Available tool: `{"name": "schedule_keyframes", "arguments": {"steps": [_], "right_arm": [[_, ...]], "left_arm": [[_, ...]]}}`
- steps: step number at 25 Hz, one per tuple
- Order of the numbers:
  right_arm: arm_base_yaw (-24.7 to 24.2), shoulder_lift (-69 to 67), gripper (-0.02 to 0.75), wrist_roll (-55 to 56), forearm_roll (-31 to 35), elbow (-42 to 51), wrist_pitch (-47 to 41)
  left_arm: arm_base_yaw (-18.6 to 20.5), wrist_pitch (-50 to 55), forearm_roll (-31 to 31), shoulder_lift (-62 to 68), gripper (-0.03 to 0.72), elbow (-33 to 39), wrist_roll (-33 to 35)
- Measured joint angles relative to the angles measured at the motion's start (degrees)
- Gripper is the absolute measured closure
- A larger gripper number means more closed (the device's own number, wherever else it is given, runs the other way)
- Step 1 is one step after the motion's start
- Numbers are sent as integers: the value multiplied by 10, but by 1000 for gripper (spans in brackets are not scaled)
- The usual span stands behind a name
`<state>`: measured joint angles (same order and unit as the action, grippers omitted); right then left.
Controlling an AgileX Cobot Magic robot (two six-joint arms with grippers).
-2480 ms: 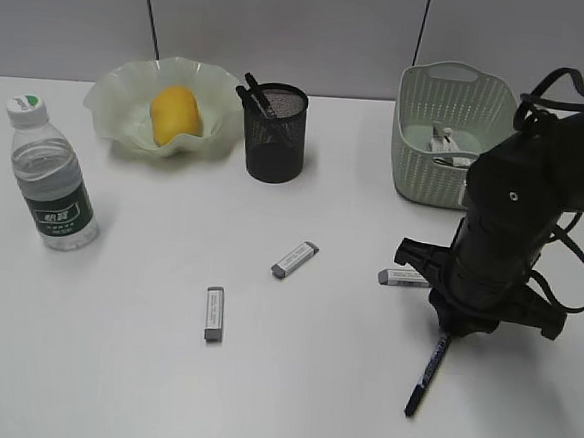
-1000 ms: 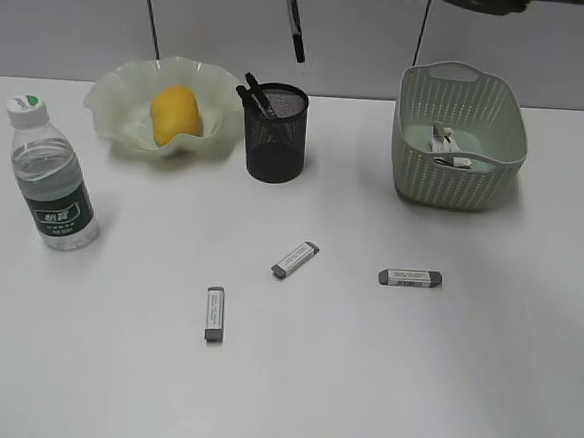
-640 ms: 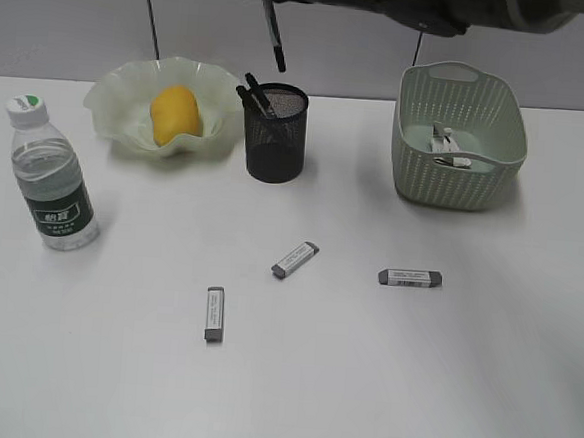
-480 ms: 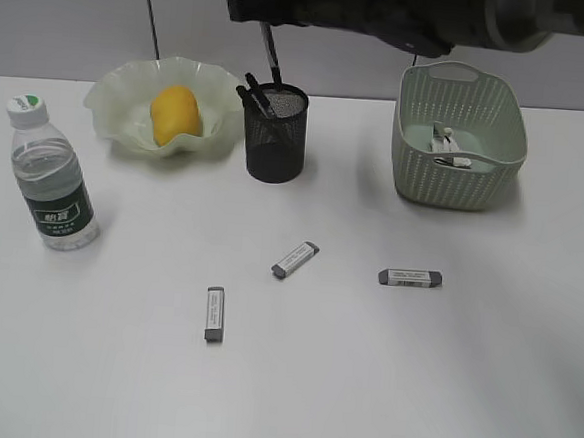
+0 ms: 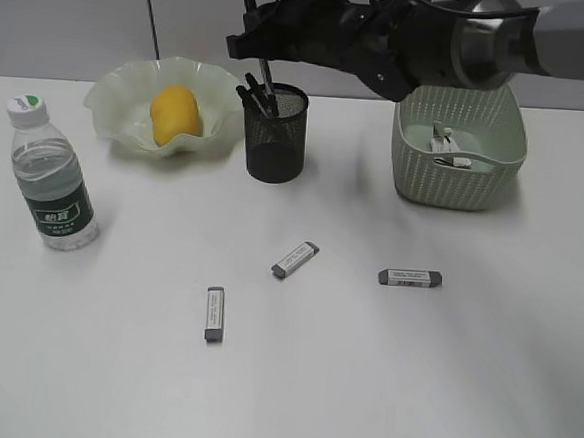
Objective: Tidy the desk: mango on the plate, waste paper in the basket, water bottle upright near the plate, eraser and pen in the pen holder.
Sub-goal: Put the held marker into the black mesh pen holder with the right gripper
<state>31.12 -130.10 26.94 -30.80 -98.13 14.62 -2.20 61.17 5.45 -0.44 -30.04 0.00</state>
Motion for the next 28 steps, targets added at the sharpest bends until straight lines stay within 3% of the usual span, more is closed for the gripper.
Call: {"name": "schedule_keyframes", "arguments": {"steps": [6, 22, 25, 28], "right_arm": [[-6, -16, 605, -43, 65, 0, 16], [-10, -40, 644, -96, 76, 0, 16], [-10, -41, 608, -97, 76, 0, 20], [-10, -42, 514, -97, 77, 0, 29]], "left_arm": [[0, 0, 0, 0, 198, 0, 0], [0, 0, 0, 0, 204, 0, 0], [0, 0, 0, 0, 208, 0, 0], [0, 0, 0, 0, 207, 0, 0]]}}
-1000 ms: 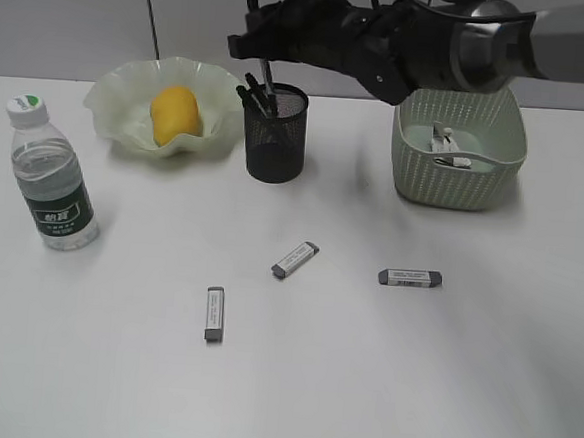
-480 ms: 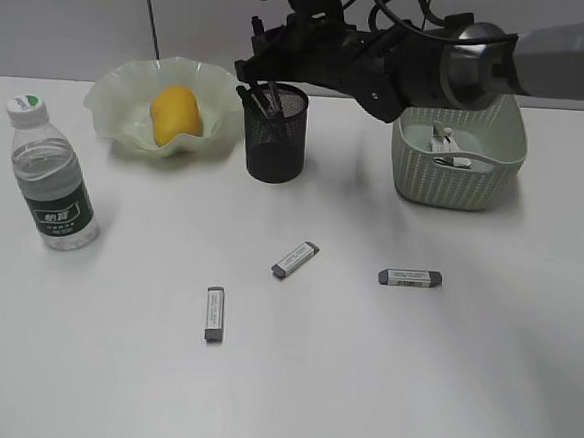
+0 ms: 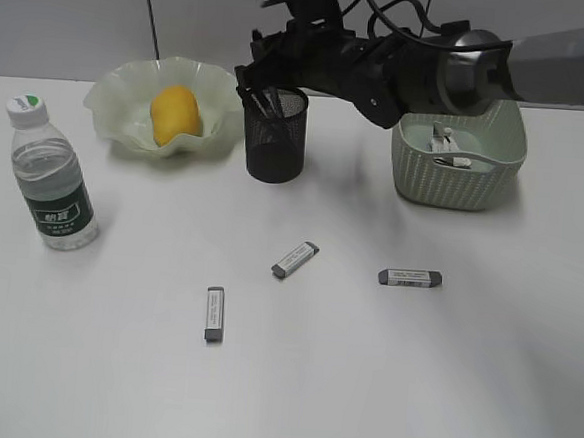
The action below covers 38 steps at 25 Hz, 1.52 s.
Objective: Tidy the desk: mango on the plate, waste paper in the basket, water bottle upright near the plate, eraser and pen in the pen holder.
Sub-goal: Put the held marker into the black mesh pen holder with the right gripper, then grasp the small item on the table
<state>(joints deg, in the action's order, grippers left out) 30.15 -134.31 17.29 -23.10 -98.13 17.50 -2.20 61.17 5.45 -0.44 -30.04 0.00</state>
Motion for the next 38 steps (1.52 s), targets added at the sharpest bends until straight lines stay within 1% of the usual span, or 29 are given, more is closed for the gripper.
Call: {"name": "schedule_keyframes", "arguments": {"steps": [3, 5, 10, 13, 15, 17, 20, 26, 30, 32, 33, 35, 38], "right_arm": [[0, 0, 423, 0, 1, 0, 10], [0, 0, 394, 0, 1, 0, 20], [0, 5, 374, 0, 1, 0, 38], [0, 31, 373, 0, 1, 0, 30], [2, 58, 373, 0, 1, 0, 4], [6, 88, 373, -2, -4, 0, -45], [11, 133, 373, -4, -39, 0, -151], [11, 197, 374, -6, -87, 0, -391], [11, 220, 397, -6, -130, 0, -558], [11, 227, 404, -6, -140, 0, -628], [10, 230, 405, -10, -138, 0, -660], [2, 238, 405, -30, -110, 0, -702], [-17, 252, 405, -74, -26, 0, -749]], "left_arm": [[0, 0, 0, 0, 212, 0, 0], [0, 0, 0, 0, 215, 0, 0], [0, 0, -1, 0, 216, 0, 0], [0, 0, -1, 0, 218, 0, 0], [0, 0, -2, 0, 219, 0, 0], [0, 0, -2, 0, 219, 0, 0], [0, 0, -2, 0, 219, 0, 0], [0, 0, -2, 0, 221, 0, 0], [0, 0, -2, 0, 226, 0, 0], [0, 0, -2, 0, 229, 0, 0], [0, 0, -2, 0, 229, 0, 0], [0, 0, -2, 0, 230, 0, 0], [0, 0, -2, 0, 232, 0, 0]]}}
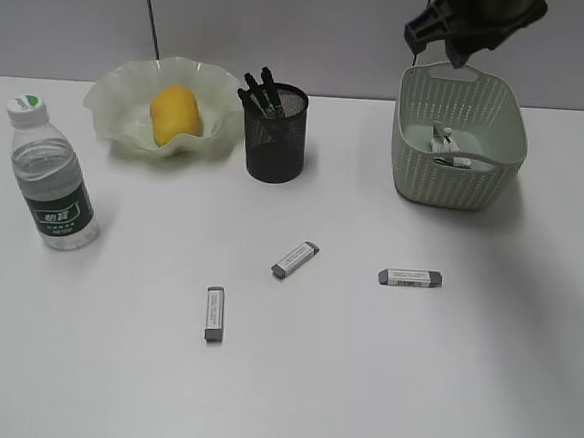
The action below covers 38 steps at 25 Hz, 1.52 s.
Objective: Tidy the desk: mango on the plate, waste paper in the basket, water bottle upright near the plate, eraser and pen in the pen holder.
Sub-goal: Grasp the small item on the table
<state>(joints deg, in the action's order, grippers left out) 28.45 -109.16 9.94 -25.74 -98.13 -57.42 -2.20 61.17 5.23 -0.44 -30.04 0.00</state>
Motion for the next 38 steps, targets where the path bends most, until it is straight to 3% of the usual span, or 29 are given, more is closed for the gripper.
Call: {"name": "schedule_keyframes", "arguments": {"steps": [6, 12, 17, 22, 38], "right_arm": [[-71, 22, 405, -65, 129, -2, -109], [-156, 66, 405, -99, 220, -2, -117], [-229, 117, 405, -119, 235, 9, -117], [-295, 194, 405, -123, 234, 102, -117], [-303, 618, 405, -125, 276, 513, -23]], "left_arm": [[0, 0, 0, 0, 234, 0, 0], [0, 0, 0, 0, 259, 0, 0], [0, 0, 0, 0, 280, 0, 0], [0, 0, -4, 0, 298, 0, 0], [0, 0, -8, 0, 304, 0, 0]]}}
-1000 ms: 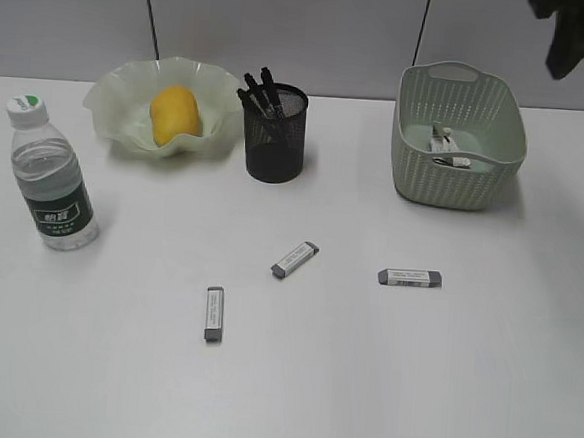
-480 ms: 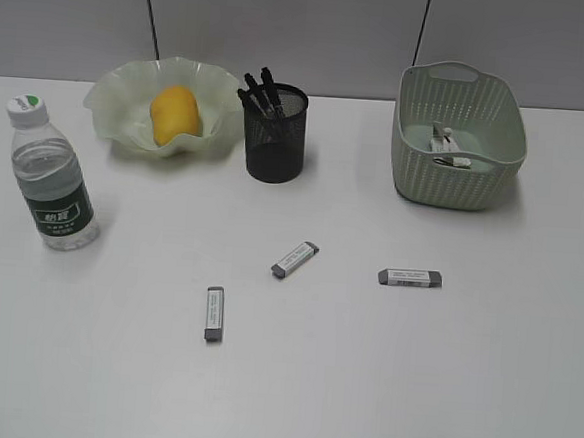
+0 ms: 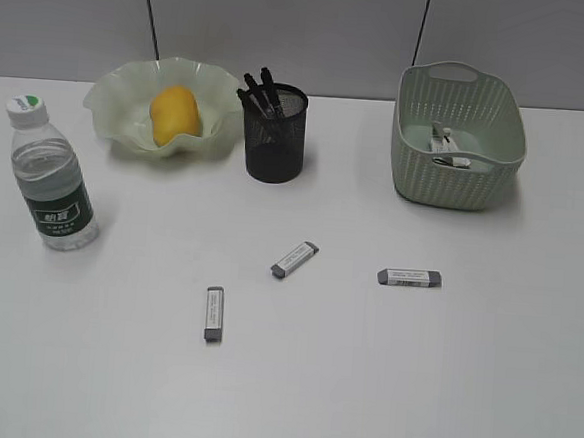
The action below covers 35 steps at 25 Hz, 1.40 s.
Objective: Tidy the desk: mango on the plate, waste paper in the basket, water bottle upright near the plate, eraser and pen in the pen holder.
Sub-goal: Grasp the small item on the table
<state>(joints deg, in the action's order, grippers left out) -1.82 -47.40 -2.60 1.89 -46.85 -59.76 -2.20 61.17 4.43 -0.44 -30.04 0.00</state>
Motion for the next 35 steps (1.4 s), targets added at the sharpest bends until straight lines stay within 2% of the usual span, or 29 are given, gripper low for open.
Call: {"name": "schedule_keyframes", "arguments": {"steps": [9, 13, 18, 27, 31, 35], "right_arm": [[0, 171, 406, -7, 19, 127, 28], [0, 229, 395, -16, 19, 148, 6], [0, 292, 311, -19, 19, 168, -8], [0, 350, 292, -22, 19, 175, -6], [0, 361, 246, -23, 19, 175, -5], [0, 360, 216, -24, 19, 176, -4]], "left_arm": [[0, 0, -1, 9, 305, 0, 0], [0, 0, -1, 40, 296, 0, 0], [0, 0, -1, 68, 241, 0, 0], [-3, 5, 13, 139, 222, -2, 46], [-23, 11, 18, 176, 214, -26, 72], [-59, 20, 15, 218, 207, -66, 84]]}}
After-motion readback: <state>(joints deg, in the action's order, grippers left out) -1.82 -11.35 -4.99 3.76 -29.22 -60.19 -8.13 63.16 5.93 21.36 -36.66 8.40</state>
